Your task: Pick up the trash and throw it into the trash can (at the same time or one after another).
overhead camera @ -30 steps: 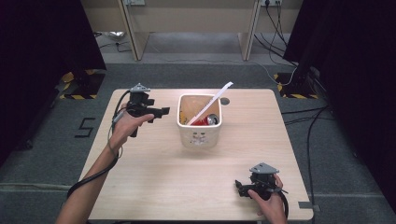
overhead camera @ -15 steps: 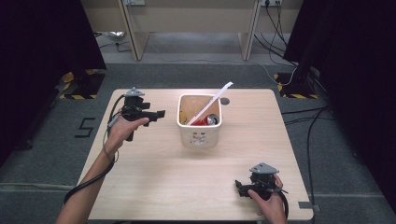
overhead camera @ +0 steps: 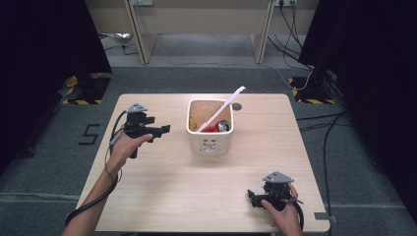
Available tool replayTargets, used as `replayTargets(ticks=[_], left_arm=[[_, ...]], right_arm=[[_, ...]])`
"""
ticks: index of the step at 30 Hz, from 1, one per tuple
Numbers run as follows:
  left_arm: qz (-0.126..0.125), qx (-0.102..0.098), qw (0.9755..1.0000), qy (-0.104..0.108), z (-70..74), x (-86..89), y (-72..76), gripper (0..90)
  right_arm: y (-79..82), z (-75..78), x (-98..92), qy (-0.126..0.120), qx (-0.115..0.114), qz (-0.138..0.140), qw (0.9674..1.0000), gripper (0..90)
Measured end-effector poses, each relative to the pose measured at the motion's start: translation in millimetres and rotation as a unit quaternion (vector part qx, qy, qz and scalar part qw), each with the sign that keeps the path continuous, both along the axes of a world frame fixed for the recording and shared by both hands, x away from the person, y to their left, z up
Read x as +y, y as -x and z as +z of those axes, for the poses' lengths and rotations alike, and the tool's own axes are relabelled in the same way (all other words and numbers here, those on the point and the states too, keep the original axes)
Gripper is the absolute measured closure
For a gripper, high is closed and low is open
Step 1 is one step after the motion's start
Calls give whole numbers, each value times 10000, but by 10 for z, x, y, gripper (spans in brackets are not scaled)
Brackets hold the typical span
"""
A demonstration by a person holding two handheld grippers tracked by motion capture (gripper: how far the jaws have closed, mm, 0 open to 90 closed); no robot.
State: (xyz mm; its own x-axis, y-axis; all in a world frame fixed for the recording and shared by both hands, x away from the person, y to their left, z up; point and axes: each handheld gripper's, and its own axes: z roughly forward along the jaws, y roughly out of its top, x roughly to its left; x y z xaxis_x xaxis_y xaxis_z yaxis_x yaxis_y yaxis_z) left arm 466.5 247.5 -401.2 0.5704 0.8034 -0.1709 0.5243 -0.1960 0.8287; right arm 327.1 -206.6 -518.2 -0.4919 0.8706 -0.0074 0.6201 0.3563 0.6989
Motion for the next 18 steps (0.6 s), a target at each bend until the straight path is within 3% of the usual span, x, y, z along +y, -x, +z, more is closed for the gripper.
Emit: replayTargets(ticks=[18], left_arm=[[-108,65,9999,-29,-378,21,232,172]], right_arm=[[0,1,1,2,10,-3,10000,4]])
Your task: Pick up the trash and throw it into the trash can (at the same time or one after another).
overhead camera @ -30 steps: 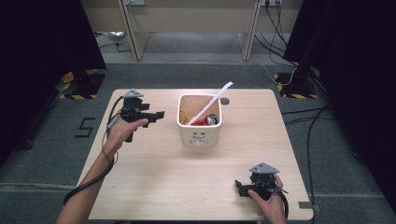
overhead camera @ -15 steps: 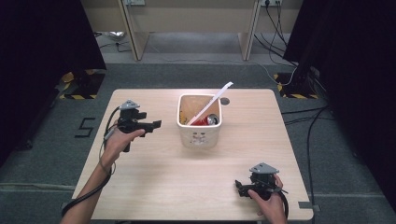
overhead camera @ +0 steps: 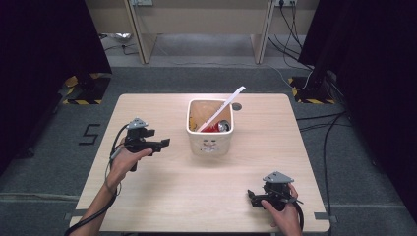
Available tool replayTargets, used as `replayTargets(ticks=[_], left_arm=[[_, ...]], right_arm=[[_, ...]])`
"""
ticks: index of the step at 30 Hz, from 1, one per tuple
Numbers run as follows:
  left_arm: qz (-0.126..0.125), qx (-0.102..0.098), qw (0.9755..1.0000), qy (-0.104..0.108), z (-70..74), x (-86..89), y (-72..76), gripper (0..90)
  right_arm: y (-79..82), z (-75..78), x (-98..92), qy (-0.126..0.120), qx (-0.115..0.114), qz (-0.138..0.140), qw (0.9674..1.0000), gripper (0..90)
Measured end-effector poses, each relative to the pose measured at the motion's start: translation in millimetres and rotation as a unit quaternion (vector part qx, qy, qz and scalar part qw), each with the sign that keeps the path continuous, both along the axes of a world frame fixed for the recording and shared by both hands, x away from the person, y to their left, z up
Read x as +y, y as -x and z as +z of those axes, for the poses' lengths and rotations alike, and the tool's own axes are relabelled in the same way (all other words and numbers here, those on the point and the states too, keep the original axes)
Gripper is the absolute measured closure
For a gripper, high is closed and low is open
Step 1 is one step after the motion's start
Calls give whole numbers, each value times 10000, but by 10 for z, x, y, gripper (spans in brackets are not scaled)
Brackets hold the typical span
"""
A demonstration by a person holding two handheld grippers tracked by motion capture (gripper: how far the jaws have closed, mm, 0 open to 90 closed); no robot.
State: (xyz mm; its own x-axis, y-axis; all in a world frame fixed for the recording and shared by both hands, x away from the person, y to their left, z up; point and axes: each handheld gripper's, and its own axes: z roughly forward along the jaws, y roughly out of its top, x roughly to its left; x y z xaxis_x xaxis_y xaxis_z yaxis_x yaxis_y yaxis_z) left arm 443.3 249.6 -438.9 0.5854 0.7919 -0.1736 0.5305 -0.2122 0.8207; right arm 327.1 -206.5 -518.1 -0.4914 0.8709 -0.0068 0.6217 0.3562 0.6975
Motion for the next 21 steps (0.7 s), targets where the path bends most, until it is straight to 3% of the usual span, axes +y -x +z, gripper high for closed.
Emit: replayTargets(ticks=[5,15,21], left_arm=[[-44,23,9999,-129,-90,-21,23,172],[4,-37,9999,-129,-204,1,98,171],[-19,23,9998,-196,-321,-23,170,171]], right_arm=[[0,0,0,0,-1,0,10000,4],[0,0,0,0,0,1,10000,4],[0,0,0,1,-1,1,10000,4]])
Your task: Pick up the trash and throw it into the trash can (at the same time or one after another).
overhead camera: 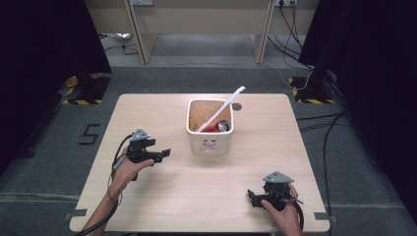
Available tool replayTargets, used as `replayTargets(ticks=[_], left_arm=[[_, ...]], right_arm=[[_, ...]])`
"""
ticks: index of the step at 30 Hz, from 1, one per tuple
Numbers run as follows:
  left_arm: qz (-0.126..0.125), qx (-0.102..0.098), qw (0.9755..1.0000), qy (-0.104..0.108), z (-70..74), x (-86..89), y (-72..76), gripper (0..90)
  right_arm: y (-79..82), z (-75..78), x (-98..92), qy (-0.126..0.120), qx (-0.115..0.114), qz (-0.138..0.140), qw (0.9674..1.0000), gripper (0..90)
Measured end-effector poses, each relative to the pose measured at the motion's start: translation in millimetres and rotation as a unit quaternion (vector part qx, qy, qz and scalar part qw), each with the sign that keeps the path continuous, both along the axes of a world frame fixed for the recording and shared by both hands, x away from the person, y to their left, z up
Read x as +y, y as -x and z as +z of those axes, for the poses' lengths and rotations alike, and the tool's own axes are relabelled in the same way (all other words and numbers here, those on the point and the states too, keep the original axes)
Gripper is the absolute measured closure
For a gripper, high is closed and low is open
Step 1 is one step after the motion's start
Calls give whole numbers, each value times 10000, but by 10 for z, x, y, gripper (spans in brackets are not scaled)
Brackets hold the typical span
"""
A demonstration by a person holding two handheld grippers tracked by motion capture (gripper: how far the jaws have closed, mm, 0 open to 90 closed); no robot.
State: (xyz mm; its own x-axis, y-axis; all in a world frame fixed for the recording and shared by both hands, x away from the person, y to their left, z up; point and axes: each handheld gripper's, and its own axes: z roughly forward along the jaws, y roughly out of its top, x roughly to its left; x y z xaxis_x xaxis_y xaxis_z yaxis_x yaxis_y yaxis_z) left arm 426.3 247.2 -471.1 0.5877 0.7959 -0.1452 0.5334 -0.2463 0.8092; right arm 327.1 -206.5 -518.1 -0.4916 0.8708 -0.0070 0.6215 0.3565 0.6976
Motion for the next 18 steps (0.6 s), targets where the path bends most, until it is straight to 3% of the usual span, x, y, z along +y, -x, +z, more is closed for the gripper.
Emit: replayTargets(ticks=[7,18], left_arm=[[-46,8,9999,-108,-112,-6,91,171],[-155,19,9999,-46,-175,-37,217,171]], right_arm=[[0,0,0,-1,0,0,10000,4],[0,0,0,-1,1,-1,10000,4]])
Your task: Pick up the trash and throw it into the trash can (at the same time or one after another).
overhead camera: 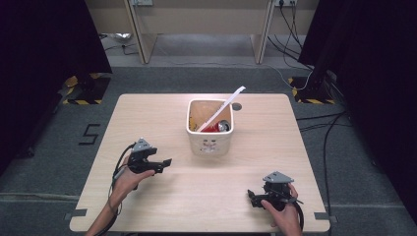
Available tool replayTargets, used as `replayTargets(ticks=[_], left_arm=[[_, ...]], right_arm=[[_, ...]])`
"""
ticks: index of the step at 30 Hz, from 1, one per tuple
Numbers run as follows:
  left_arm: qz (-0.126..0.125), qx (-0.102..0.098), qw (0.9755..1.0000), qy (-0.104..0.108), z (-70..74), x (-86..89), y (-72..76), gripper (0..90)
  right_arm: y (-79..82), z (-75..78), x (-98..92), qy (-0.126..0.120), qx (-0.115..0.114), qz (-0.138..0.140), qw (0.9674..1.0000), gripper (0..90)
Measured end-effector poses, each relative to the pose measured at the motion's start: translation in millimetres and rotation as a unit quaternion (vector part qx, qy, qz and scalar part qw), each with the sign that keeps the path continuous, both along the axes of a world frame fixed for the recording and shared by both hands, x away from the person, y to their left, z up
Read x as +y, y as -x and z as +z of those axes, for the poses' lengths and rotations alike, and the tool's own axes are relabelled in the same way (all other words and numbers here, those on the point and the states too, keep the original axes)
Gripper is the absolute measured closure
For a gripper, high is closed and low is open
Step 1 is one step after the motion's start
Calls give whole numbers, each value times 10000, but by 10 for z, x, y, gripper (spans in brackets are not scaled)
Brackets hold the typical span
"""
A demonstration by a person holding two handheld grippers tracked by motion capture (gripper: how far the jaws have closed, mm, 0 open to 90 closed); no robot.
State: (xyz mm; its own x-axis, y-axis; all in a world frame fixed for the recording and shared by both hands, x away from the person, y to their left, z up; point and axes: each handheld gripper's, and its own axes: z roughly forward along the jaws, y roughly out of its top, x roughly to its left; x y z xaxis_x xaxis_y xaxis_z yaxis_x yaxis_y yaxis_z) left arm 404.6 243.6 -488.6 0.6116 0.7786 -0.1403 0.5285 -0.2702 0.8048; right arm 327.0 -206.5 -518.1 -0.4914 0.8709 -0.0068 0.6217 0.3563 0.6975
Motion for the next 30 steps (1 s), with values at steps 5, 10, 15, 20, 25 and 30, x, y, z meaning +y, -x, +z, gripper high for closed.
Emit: replayTargets(ticks=[5,10,15,20,25,30], left_arm=[[-26,-63,10000,-29,-17,-22,71,171],[-57,-85,9999,-119,-40,-38,149,171],[-59,-85,9999,-100,-73,-37,206,170],[-48,-21,9999,-127,-113,-28,234,164],[-61,101,9999,-111,-181,-34,274,157],[-80,113,9999,-77,-214,-26,314,154]], right_arm=[[0,1,0,5,7,1,10000,4],[0,1,-1,4,7,1,10000,4],[0,0,0,2,0,0,10000,5],[0,1,-1,6,7,2,10000,4],[0,1,0,5,6,2,10000,4],[1,1,0,4,7,1,10000,5]])
